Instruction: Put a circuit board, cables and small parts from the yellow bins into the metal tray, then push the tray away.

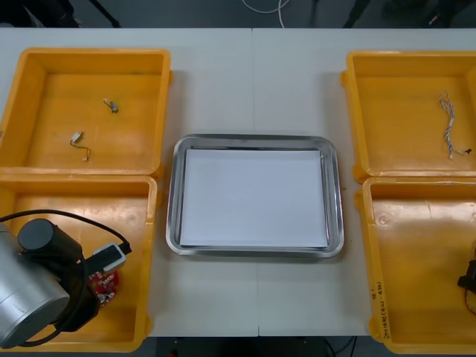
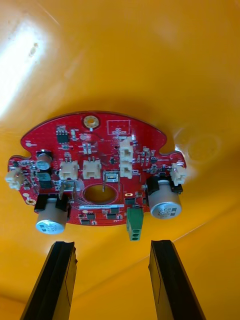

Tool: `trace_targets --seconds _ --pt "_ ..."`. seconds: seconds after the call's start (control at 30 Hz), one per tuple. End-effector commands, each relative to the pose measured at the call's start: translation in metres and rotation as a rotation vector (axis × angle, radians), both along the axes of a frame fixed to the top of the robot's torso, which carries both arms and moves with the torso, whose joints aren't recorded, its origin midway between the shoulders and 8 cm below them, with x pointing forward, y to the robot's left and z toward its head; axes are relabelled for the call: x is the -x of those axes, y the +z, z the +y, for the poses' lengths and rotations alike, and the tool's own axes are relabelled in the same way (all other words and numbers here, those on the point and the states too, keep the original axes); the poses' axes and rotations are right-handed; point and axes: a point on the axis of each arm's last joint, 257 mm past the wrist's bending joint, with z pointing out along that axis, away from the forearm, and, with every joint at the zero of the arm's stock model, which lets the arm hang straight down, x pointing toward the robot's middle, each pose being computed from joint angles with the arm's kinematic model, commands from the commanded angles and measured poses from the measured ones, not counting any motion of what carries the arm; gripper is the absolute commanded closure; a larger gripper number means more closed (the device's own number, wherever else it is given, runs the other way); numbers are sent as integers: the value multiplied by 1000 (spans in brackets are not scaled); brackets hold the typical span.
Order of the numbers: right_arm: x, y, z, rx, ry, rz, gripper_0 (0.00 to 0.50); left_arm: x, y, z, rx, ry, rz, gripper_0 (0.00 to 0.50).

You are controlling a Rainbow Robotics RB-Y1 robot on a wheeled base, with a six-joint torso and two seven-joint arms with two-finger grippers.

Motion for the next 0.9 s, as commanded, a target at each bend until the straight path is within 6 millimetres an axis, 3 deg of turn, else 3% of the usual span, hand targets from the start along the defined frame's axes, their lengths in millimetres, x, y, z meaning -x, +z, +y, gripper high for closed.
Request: trace_targets --seconds 0.03,0.47,0.67,0.9 --pt "14 -13 6 -9 1 24 500 11 -10 8 -31 -34 31 70" --pt "-1 -4 4 -6 -1 -21 500 13 -21 8 -39 -42 37 71" --pt "-17 22 -10 21 -3 -62 500 11 -26 8 -37 -43 36 71" --pt "-33 66 -28 65 -4 -98 500 11 -30 5 -33 -52 36 69"
